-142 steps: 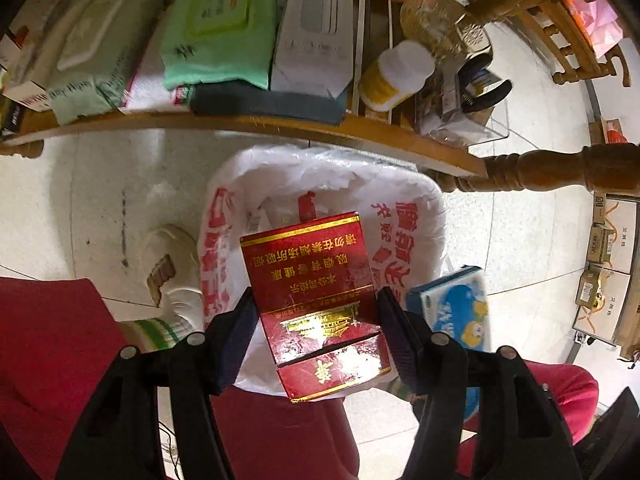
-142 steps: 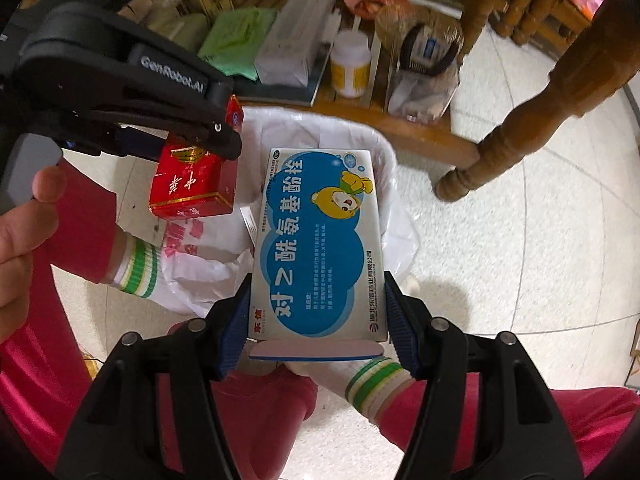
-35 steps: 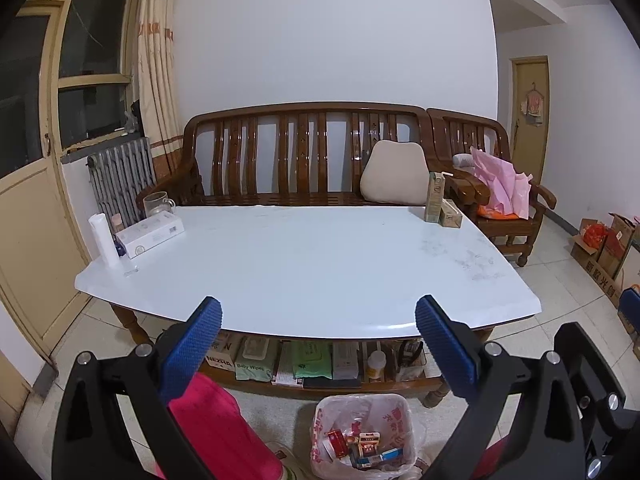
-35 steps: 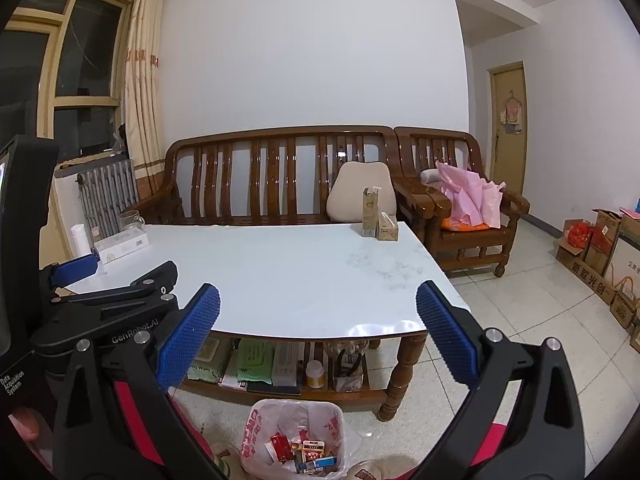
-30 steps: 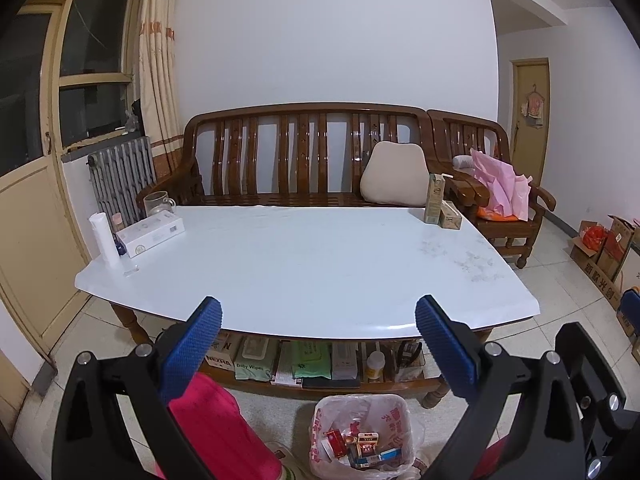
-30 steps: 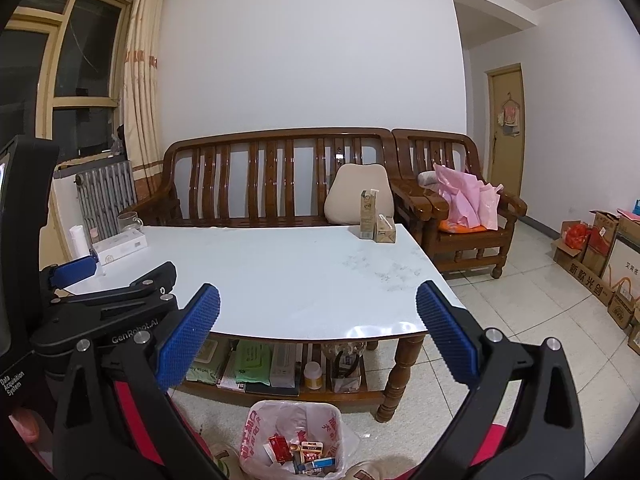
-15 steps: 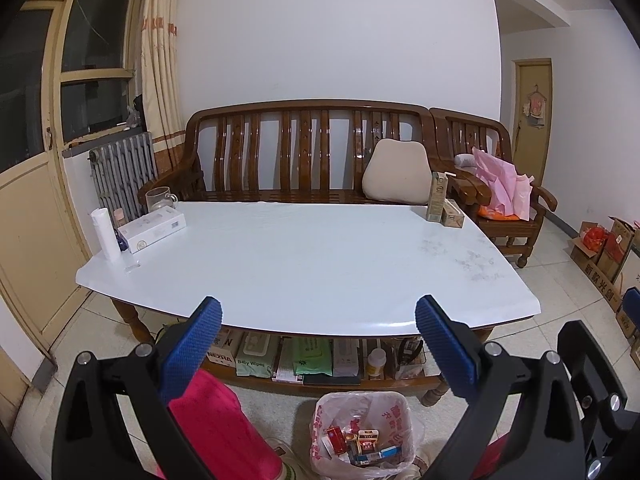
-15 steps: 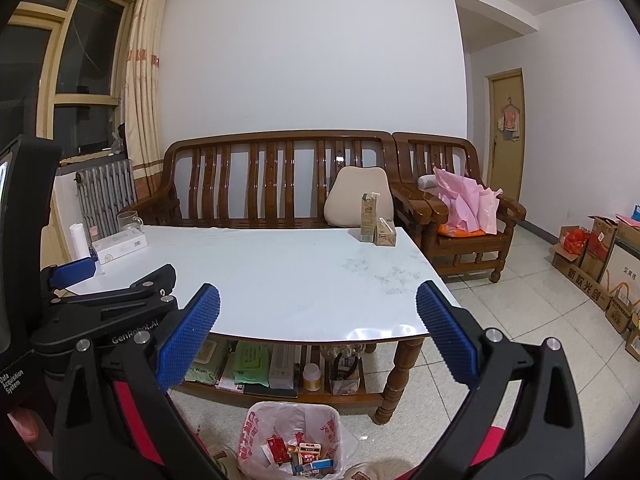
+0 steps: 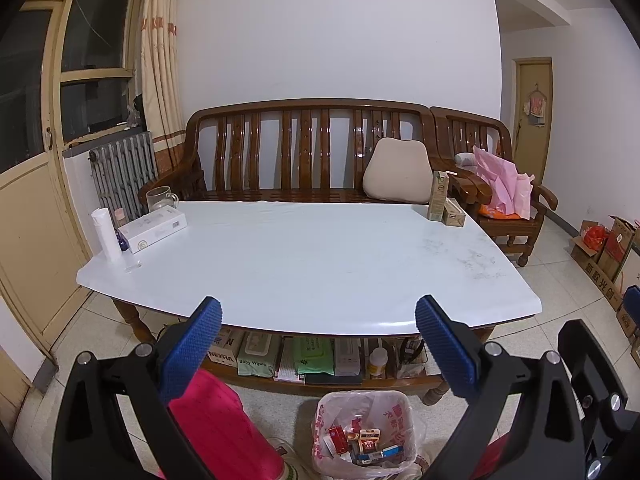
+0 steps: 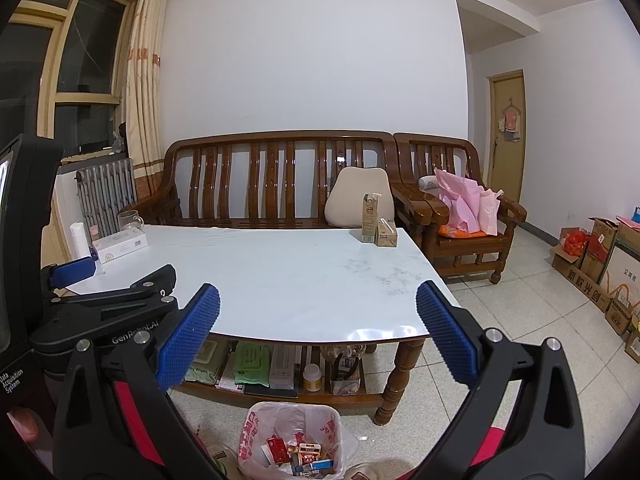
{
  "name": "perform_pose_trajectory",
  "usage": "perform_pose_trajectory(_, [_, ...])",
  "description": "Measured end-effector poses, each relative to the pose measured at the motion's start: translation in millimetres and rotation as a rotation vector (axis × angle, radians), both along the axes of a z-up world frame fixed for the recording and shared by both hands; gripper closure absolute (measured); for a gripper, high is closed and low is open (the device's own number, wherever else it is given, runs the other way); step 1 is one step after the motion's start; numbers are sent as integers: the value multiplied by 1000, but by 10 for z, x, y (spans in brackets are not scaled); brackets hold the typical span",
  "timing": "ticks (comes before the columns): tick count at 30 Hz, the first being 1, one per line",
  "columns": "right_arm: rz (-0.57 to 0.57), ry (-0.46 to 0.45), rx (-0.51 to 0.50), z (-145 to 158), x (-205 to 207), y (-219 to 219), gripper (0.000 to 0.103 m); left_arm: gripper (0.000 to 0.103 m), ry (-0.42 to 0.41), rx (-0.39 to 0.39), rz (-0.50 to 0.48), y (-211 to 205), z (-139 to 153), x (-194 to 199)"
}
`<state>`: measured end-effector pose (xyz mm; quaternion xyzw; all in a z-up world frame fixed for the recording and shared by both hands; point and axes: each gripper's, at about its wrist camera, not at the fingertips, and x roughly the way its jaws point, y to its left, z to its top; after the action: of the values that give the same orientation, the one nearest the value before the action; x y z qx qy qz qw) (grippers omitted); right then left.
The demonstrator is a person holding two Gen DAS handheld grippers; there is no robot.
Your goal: Collect trash
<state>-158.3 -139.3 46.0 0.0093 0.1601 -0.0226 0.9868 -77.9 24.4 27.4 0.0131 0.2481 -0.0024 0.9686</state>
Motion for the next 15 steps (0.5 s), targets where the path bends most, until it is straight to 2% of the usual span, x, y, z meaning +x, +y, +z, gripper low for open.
perform_pose_trajectory(15, [3, 0, -2, 3, 15, -12, 7, 8, 0, 0, 1, -1, -1, 2])
